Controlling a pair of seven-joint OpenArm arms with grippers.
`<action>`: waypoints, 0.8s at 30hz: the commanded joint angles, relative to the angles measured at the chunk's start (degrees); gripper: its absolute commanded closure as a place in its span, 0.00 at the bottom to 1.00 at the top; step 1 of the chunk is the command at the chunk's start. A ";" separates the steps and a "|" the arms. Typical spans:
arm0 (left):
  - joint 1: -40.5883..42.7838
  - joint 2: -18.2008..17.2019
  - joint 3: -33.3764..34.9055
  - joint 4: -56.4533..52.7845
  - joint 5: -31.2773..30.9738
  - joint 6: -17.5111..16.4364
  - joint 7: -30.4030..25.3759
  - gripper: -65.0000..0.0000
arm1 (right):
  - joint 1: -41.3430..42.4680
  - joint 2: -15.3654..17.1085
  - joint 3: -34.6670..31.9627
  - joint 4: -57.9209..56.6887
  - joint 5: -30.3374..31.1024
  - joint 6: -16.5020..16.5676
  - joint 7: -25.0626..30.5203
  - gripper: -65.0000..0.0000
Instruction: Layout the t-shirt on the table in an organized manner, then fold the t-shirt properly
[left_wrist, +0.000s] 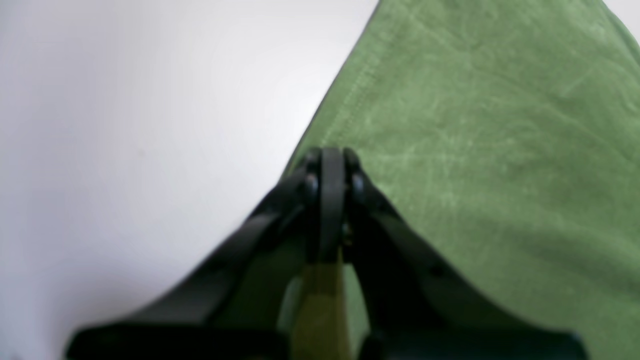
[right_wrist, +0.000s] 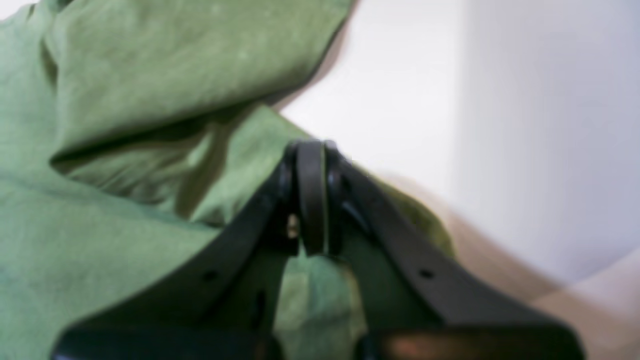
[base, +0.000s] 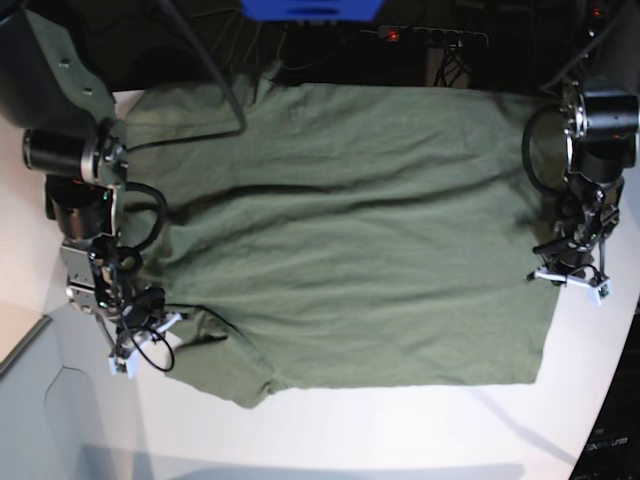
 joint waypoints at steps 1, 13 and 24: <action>0.54 -0.38 0.15 -0.77 1.30 2.33 5.47 1.00 | 1.78 -0.32 0.11 0.84 0.49 0.05 2.59 1.00; 1.86 -0.46 0.15 -0.77 1.30 2.33 5.38 1.00 | -1.74 1.43 0.02 -7.16 0.49 -0.39 17.36 1.00; 3.09 -0.55 0.15 -0.77 1.30 2.33 5.38 1.00 | -1.56 3.90 0.02 -9.27 0.49 -21.49 28.26 1.00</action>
